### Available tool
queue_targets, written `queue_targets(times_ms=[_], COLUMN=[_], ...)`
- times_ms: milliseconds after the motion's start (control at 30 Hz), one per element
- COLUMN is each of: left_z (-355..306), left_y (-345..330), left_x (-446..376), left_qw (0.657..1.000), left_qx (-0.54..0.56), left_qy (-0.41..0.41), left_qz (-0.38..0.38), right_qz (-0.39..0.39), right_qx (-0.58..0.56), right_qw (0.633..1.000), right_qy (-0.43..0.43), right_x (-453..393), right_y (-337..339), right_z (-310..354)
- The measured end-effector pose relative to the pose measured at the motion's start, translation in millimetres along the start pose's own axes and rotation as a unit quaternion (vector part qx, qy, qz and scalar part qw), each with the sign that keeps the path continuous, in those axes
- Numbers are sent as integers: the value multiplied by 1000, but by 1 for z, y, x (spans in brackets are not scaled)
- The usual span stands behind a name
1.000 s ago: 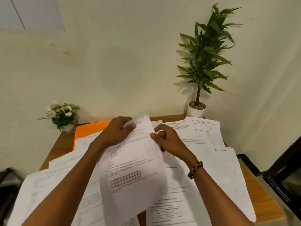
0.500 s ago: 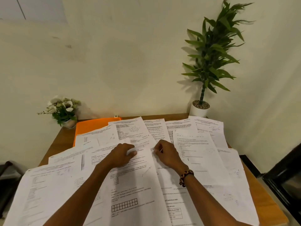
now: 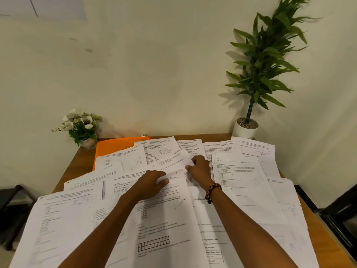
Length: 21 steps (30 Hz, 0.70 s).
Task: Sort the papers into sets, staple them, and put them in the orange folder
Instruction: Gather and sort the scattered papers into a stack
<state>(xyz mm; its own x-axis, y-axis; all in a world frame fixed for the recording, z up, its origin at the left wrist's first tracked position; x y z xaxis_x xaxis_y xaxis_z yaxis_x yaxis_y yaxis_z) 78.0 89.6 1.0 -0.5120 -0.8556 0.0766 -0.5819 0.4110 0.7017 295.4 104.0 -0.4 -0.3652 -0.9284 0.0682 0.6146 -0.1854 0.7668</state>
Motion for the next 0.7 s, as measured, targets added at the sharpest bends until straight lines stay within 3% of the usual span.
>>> queue_targets(times_ms=[67, 167, 233, 300, 400, 500, 700], left_z=[0, -1, -5, -10, -22, -42, -81], left_y=[2, 5, 8, 13, 27, 44, 70], left_x=[1, 1, 1, 0, -2, -4, -9], left_qw=[1000, 1000, 1000, 1000, 993, 971, 950], left_qx=[2, -5, 3, 16, 37, 16, 32], left_qy=[1, -6, -5, -6, -71, -159, -185], left_qz=[-1, 9, 11, -7, -92, -179, -252], right_qz=[-48, -190, -280, -318, -274, -159, -26], right_qx=[-22, -29, -45, -48, -12, 1, -34], right_qw=[998, 981, 958, 942, 936, 941, 938], right_qy=[-14, -13, 26, 95, 221, 299, 344], right_x=[0, 3, 6, 6, 4, 6, 27], right_y=[8, 38, 65, 88, 106, 103, 102], right_z=[2, 14, 24, 34, 40, 41, 62])
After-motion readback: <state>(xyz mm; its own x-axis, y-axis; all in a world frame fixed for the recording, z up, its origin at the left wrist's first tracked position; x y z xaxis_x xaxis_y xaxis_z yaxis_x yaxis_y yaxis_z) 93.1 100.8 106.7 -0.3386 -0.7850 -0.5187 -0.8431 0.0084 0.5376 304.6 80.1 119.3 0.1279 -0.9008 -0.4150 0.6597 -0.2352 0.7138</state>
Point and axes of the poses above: each hand's wrist, its own x-axis away from the middle knuckle, its own y-axis out of the back of the hand, z = x × y, the point moved 2 cm from there along -x, towards the middle knuckle, and after that the axes turned 11 degrees about x, right-handed, at the moved point
